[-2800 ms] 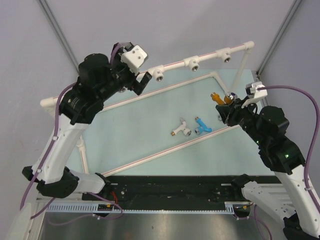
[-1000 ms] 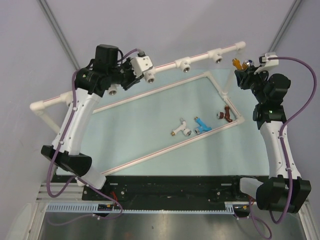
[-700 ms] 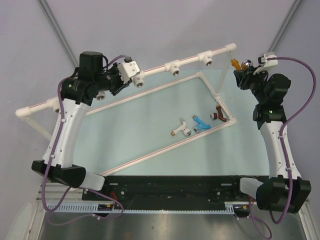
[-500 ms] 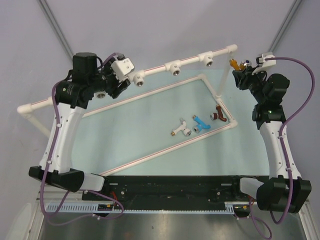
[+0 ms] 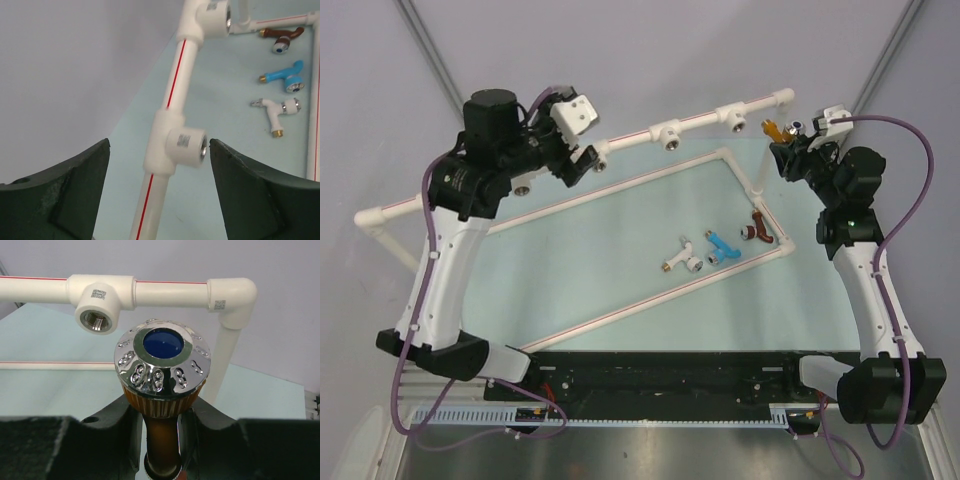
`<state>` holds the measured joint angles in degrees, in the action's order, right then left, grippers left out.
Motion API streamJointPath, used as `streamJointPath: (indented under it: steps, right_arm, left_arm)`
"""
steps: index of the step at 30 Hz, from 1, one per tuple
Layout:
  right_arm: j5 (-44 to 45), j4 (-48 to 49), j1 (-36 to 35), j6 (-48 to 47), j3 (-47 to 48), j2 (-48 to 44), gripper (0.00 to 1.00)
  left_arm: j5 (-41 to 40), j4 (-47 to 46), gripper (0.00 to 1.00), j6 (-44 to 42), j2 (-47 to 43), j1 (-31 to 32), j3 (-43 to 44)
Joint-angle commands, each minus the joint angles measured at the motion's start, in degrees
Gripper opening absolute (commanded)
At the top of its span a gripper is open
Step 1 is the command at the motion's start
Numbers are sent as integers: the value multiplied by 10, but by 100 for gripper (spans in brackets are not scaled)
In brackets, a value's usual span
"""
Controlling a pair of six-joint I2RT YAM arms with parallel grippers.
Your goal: Install the water faucets
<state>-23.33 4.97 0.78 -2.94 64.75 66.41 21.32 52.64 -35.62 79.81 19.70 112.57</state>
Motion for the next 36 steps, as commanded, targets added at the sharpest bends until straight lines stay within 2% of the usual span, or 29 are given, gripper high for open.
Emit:
streamJointPath:
  steps: [1, 5, 10, 18, 25, 30, 33, 36]
  right_arm:
    - [13, 37, -22, -21, 23, -9, 0]
    - [19, 29, -31, -31, 23, -5, 0]
    - [36, 21, -41, -46, 23, -4, 0]
    - [70, 7, -69, -73, 23, -4, 0]
    - [69, -2, -94, -85, 23, -11, 0]
    - [67, -1, -105, -85, 23, -15, 0]
    - [65, 8, -111, -82, 23, -14, 0]
    - [71, 11, -114, -80, 22, -12, 0]
  left_arm:
    - [13, -87, 84, 51, 32, 60, 29]
    - [-39, -168, 83, 77, 62, 83, -8]
    - [-50, -191, 82, 37, 105, 116, -4]
    - [-77, -217, 77, 28, 139, 118, -19]
    - [-81, -201, 57, 23, 127, 121, -53]
    - [-95, -188, 48, 25, 114, 120, -88]
    - [-93, -186, 38, 34, 111, 121, -103]
    - [-86, -181, 22, 44, 108, 122, -111]
